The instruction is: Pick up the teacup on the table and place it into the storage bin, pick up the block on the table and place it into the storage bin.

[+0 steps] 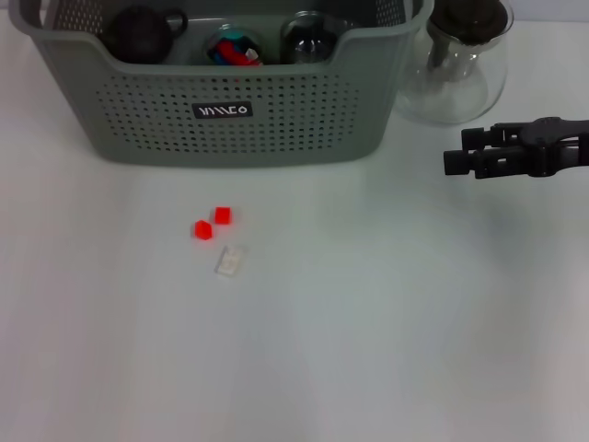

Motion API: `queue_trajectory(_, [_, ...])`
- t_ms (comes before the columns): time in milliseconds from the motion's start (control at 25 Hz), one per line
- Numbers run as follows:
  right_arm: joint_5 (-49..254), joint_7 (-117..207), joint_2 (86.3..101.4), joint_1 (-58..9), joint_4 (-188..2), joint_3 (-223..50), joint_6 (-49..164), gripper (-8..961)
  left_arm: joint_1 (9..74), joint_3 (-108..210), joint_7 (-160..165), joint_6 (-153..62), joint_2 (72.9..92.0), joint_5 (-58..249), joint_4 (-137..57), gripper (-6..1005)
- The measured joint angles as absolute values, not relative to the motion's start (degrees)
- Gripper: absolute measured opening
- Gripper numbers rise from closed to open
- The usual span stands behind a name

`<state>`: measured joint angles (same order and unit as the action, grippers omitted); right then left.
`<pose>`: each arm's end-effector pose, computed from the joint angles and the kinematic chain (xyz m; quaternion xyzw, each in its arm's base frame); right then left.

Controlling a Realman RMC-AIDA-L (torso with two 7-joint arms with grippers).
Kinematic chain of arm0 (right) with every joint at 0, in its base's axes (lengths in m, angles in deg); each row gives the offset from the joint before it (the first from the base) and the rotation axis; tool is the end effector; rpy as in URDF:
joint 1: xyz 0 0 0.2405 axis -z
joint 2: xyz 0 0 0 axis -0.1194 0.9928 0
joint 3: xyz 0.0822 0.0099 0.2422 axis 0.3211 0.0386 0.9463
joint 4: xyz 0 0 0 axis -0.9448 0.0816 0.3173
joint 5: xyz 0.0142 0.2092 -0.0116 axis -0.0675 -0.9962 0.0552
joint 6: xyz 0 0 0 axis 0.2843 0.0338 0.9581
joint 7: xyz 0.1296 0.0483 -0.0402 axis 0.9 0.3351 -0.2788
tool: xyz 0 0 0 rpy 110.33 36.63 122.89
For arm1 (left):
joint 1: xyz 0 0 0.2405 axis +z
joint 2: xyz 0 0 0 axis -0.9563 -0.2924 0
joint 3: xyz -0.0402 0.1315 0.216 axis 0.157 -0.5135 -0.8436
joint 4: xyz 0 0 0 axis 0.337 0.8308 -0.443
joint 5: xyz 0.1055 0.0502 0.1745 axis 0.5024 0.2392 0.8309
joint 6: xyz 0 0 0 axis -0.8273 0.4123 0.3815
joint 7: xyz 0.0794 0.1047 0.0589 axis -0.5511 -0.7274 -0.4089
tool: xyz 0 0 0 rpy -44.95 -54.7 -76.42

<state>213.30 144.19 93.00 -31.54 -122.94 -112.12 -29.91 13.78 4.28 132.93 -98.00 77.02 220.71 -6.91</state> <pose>0.2553 0.3536 0.0375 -0.9102 0.3606 0.1984 0.0468 -0.1538 0.4948 0.0486 -0.8867 -0.3604 -0.0567 0.2840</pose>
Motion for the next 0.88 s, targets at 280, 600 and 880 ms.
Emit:
queue_trajectory(280, [213.3,144.2,92.99,-31.3,-122.9,-112.1,-29.8,941,13.4,3.3,133.5,-95.0,81.07,227.8,-5.3,207])
queue_trajectory(600, [213.3,144.2,92.79,-31.0,-122.9,-112.1,-29.9,942,13.8,3.1,133.6,-95.4,82.87,229.1,-2.1,353])
queue_trajectory(880, [213.3,144.2,92.66,-30.9,-122.9,-112.1,-29.9,942,15.7,4.5,133.7,-100.3,83.13,227.6,5.8,553])
